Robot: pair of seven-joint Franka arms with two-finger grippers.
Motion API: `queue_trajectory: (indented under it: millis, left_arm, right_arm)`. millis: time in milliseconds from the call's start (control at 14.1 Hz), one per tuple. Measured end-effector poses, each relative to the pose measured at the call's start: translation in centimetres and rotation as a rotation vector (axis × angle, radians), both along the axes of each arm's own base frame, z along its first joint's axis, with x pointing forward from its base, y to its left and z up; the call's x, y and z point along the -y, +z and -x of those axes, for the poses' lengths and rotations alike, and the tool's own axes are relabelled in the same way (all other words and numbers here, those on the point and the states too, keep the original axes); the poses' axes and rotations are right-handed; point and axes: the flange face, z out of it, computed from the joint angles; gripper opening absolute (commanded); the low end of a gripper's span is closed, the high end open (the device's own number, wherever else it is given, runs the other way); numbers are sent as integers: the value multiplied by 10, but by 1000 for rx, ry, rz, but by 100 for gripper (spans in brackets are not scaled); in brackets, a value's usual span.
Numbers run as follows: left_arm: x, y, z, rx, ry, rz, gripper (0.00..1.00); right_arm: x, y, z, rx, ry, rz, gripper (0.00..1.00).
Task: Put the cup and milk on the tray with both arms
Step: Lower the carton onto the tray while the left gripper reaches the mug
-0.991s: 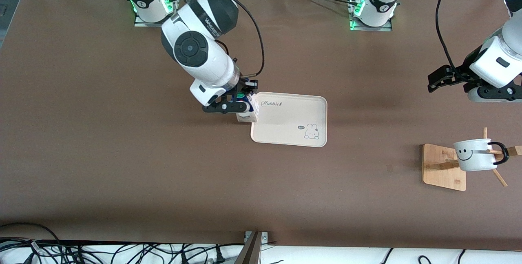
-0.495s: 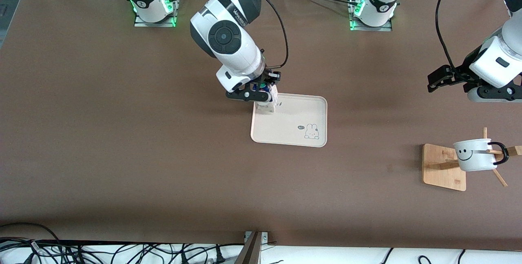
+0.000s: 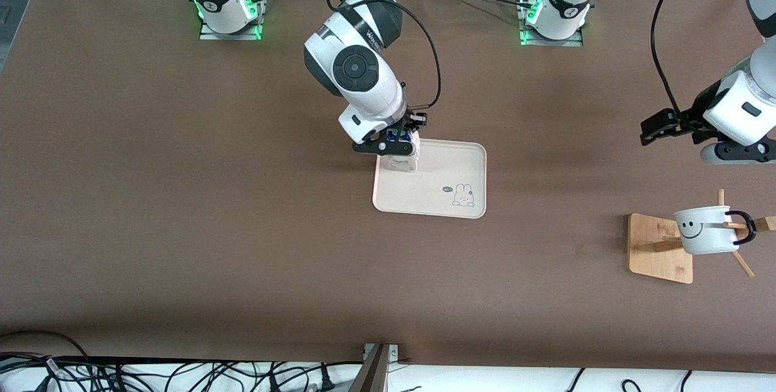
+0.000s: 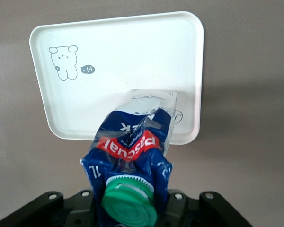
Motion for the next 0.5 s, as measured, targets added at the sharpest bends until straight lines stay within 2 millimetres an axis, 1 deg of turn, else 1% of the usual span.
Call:
queue_trajectory:
  millis: [142, 354, 495]
  left_arm:
    - [-6, -2, -1, -2, 11, 0, 100]
    - [2, -16, -8, -18, -3, 5, 100]
    - [2, -21, -11, -22, -1, 11, 100]
  right_arm:
    - [3, -2, -5, 10, 13, 0, 30]
    - [17, -13, -22, 35, 30, 4, 30]
    - [24, -18, -32, 47, 22, 0, 30]
